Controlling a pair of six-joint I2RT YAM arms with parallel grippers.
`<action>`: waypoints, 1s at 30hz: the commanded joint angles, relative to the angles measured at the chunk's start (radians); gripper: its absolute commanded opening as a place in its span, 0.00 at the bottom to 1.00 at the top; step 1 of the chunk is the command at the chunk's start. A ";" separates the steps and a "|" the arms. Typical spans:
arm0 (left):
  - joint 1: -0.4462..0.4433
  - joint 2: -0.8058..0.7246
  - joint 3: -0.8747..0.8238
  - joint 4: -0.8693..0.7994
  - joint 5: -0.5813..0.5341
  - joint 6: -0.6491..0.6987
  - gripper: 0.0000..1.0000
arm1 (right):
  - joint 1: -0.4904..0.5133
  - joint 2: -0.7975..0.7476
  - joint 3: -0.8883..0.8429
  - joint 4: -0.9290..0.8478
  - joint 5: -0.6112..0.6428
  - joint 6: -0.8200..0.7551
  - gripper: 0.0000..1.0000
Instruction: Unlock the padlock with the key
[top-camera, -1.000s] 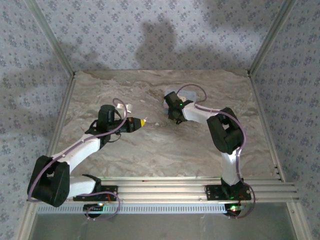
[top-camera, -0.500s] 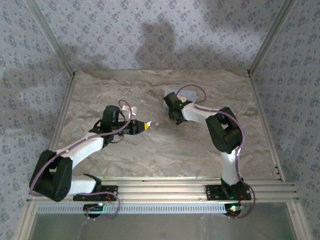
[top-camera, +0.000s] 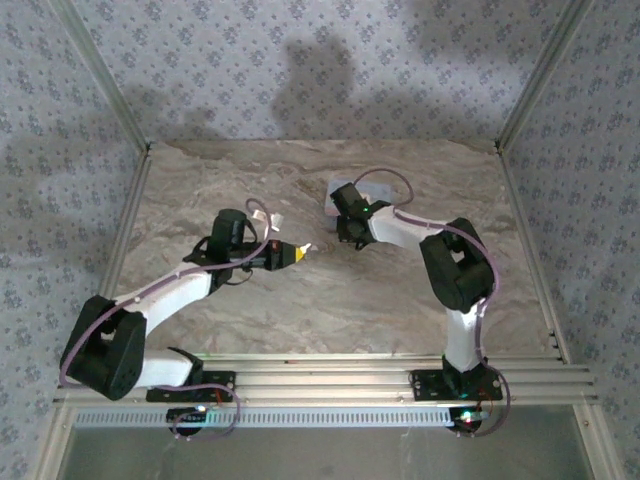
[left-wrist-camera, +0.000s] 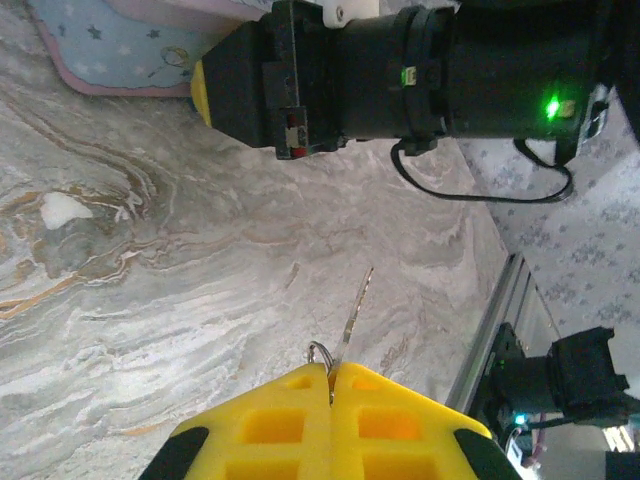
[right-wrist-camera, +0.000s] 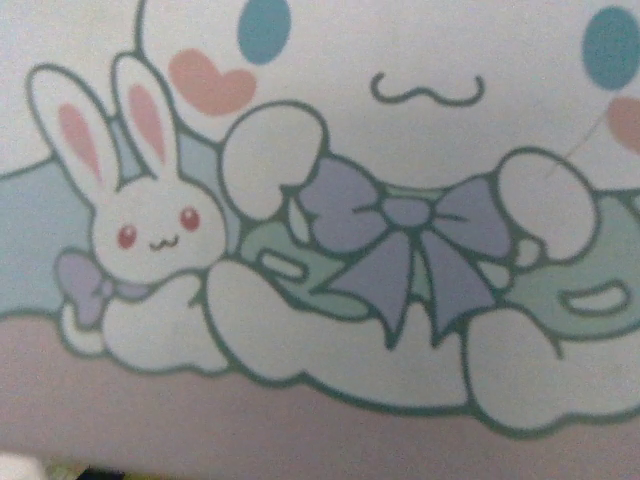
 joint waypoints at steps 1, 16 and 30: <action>-0.024 -0.001 0.036 -0.040 0.003 0.061 0.00 | 0.005 -0.092 -0.027 -0.014 -0.123 -0.074 0.02; -0.043 -0.037 -0.071 0.066 -0.039 0.109 0.00 | 0.021 -0.186 -0.055 -0.114 -0.443 -0.104 0.00; -0.065 0.060 -0.083 0.214 -0.020 0.118 0.00 | -0.094 -0.306 -0.101 -0.086 -0.516 0.133 0.00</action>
